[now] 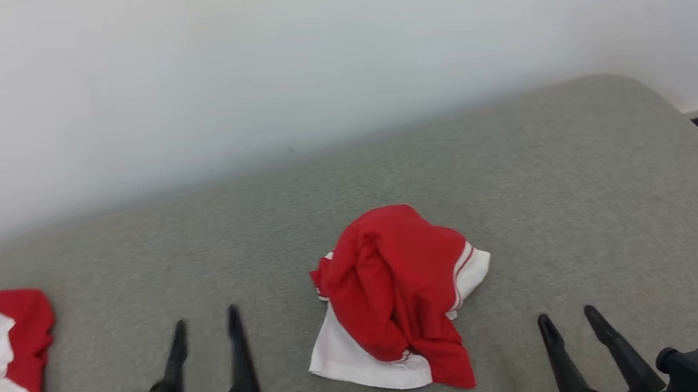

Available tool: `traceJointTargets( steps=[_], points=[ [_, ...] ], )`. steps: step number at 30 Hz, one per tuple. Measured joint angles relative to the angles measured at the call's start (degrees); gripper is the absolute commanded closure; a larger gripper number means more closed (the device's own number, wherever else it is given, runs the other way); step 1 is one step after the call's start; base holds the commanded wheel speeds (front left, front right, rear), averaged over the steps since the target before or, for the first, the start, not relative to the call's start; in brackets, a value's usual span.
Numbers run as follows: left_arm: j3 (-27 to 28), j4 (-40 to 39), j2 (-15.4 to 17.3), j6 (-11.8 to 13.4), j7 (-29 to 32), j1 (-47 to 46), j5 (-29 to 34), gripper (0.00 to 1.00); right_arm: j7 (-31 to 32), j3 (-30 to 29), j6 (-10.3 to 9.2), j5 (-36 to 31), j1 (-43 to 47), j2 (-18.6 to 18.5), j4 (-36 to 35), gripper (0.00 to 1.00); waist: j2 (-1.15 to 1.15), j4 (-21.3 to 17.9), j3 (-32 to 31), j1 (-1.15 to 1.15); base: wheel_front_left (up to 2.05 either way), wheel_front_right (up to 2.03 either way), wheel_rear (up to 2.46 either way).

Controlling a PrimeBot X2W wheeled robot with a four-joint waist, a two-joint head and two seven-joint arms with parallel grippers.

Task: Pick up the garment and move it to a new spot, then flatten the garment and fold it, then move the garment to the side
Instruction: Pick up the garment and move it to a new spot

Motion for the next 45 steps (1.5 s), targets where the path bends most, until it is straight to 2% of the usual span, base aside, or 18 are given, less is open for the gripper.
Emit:
traceJointTargets(
  steps=[5,9,17,28,45],
  points=[
    [5.44,-11.39,-0.36,0.4,-0.22,9.3,4.08,0.0,-0.9,-2.08,0.0,-0.25,0.37,0.0,0.53,0.0,0.0,2.98,-0.69,0.0,0.0,0.0,0.0],
    [8.22,-14.56,-1.05,-0.44,-0.21,15.74,7.09,0.0,-1.6,-2.7,0.01,-0.77,0.59,0.0,1.42,0.0,0.0,5.01,-1.18,0.0,0.0,0.0,0.0],
    [11.88,-14.3,-1.56,-2.64,-0.22,22.29,11.15,0.0,-2.43,-2.47,0.01,-2.36,1.16,0.0,4.03,0.0,0.0,7.64,-2.26,-0.01,0.0,0.0,0.0],
    [13.89,-11.79,-1.75,-5.66,-0.22,25.86,14.43,0.0,-2.08,-2.34,0.01,-4.26,2.55,0.01,6.64,0.0,0.0,8.27,-3.03,-0.01,0.0,0.0,0.0],
    [14.44,-9.65,-2.18,-6.67,-0.22,26.03,14.48,0.0,-2.45,-1.92,0.01,-4.63,2.07,0.01,7.16,0.0,0.0,6.99,-2.32,0.0,0.0,0.0,0.0]
  ],
)
